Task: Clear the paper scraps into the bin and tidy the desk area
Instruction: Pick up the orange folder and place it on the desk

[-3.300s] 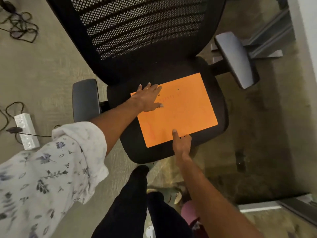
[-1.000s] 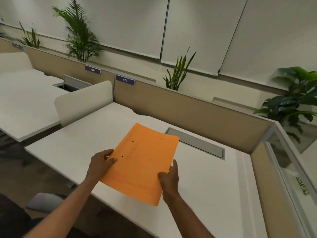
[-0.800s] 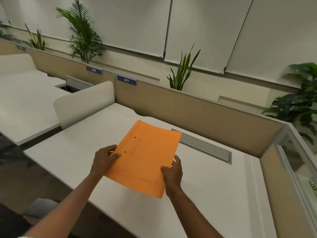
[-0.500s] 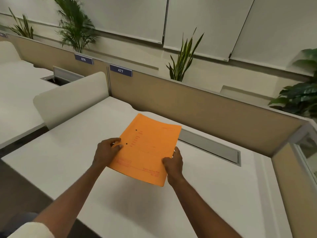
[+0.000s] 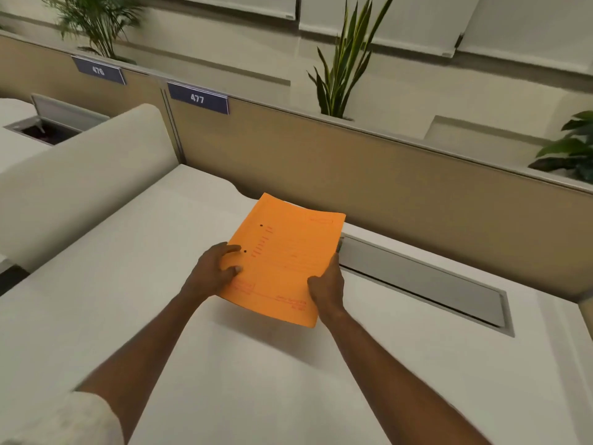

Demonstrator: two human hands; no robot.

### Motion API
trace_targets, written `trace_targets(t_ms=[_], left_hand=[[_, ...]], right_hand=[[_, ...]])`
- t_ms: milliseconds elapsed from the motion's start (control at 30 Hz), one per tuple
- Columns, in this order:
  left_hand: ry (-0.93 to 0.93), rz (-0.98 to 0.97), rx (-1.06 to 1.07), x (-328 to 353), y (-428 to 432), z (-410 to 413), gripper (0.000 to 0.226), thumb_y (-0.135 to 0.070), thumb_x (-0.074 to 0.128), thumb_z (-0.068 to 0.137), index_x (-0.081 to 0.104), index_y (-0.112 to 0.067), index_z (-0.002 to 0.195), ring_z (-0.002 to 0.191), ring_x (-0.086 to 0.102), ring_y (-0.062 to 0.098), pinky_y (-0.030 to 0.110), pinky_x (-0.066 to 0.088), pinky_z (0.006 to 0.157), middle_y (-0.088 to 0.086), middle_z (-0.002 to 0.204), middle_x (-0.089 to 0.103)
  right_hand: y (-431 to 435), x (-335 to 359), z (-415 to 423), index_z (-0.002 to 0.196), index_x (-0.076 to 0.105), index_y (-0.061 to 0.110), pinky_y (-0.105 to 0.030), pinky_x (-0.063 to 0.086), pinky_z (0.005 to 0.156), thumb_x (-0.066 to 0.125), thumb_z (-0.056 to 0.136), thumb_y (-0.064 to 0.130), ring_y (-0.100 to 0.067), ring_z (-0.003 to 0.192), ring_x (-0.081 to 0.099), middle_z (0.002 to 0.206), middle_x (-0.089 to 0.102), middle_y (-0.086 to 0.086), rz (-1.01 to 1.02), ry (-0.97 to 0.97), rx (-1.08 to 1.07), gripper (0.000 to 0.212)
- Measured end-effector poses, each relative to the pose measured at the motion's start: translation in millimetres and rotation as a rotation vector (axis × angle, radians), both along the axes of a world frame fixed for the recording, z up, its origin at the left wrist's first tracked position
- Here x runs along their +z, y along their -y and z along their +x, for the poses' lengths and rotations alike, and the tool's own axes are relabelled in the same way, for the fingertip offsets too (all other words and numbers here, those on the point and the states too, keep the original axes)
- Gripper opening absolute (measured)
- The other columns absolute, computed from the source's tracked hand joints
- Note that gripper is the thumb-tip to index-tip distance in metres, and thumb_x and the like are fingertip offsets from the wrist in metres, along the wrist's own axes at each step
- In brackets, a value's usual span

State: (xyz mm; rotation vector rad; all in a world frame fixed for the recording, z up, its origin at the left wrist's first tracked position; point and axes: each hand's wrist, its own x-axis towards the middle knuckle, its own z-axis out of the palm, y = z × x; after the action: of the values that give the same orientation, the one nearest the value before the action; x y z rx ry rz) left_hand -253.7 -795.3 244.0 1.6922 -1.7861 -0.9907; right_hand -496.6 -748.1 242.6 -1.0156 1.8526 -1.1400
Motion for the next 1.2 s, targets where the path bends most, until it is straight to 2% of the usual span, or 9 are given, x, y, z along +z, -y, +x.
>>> trace_targets(t_ms=[100,200,300,400,600,767,867,1000,1200], left_hand=[[0.051,0.008,-0.067,-18,38,1,0.063,-0.035,0.066,0.076,0.061,-0.012,0.134,0.134,0.048,0.036,0.044,0.035,0.112,0.017,0.146,0.05],[0.101,-0.006,-0.097,-36,69,-2,0.047,-0.013,0.072,0.089,0.06,-0.01,0.134,0.133,0.048,0.038,0.046,0.035,0.111,0.019,0.145,0.05],[0.149,-0.016,-0.111,-56,97,-4,0.046,-0.008,0.07,0.09,0.06,-0.009,0.134,0.132,0.049,0.039,0.046,0.036,0.111,0.018,0.145,0.051],[0.16,-0.007,-0.116,-72,118,-6,0.047,-0.01,0.071,0.089,0.06,-0.012,0.135,0.133,0.048,0.036,0.046,0.036,0.112,0.016,0.147,0.05],[0.22,0.013,-0.115,-106,147,-15,0.048,-0.019,0.067,0.095,0.056,-0.014,0.141,0.143,0.039,0.036,0.047,0.032,0.116,0.015,0.159,0.036],[0.346,-0.033,-0.302,-128,157,-23,0.061,-0.044,0.043,0.103,0.038,-0.01,0.153,0.154,0.011,0.039,0.056,0.013,0.122,0.017,0.167,0.014],[0.506,-0.116,-0.376,-137,156,-25,0.095,-0.074,0.01,0.089,0.024,-0.01,0.158,0.155,0.006,0.036,0.056,0.011,0.122,0.015,0.167,0.011],[0.638,-0.173,-0.393,-144,152,-26,0.11,-0.079,-0.022,0.078,0.009,-0.013,0.16,0.156,0.0,0.031,0.05,0.008,0.125,0.011,0.169,0.004],[0.583,-0.193,-0.308,-129,140,-31,0.091,-0.073,-0.002,0.089,0.001,-0.016,0.161,0.156,-0.004,0.024,0.046,0.004,0.125,0.005,0.169,0.0]], right_hand=[[36,-22,3,0.156,0.019,0.009,-0.043,0.04,0.109,0.048,0.085,-0.01,-0.035,0.135,0.041,0.15,0.04,-0.017,0.038,-0.073,0.021,0.079],[60,-42,5,0.158,0.006,0.01,-0.044,0.029,0.117,0.046,0.088,-0.009,-0.035,0.148,0.022,0.164,0.011,-0.019,0.102,-0.141,0.054,0.083],[78,-65,7,0.158,0.011,0.01,-0.037,0.025,0.116,0.047,0.089,-0.01,-0.033,0.15,0.016,0.165,0.002,-0.02,0.128,-0.179,0.083,0.08],[93,-87,7,0.155,0.024,0.009,-0.037,0.029,0.114,0.05,0.09,-0.009,-0.036,0.147,0.025,0.165,-0.003,-0.021,0.139,-0.26,0.109,0.072],[114,-130,11,0.141,0.046,0.008,-0.051,0.012,0.121,0.052,0.099,0.005,-0.044,0.151,-0.003,0.165,0.0,-0.022,0.115,-0.567,0.173,0.043],[115,-152,12,0.141,0.048,0.002,-0.051,0.016,0.122,0.047,0.103,0.017,-0.04,0.15,0.02,0.157,0.033,-0.023,0.052,-0.83,0.224,0.042],[114,-159,10,0.145,0.043,0.0,-0.048,0.023,0.121,0.046,0.104,0.02,-0.038,0.147,0.029,0.156,0.036,-0.022,0.039,-0.819,0.254,0.045],[115,-160,7,0.147,0.041,0.001,-0.048,0.025,0.121,0.045,0.105,0.025,-0.037,0.148,0.029,0.156,0.036,-0.022,0.048,-0.848,0.283,0.048],[104,-147,1,0.153,0.028,0.002,-0.047,0.016,0.124,0.042,0.105,0.032,-0.034,0.152,0.015,0.163,0.021,-0.018,0.01,-0.868,0.336,0.059]])
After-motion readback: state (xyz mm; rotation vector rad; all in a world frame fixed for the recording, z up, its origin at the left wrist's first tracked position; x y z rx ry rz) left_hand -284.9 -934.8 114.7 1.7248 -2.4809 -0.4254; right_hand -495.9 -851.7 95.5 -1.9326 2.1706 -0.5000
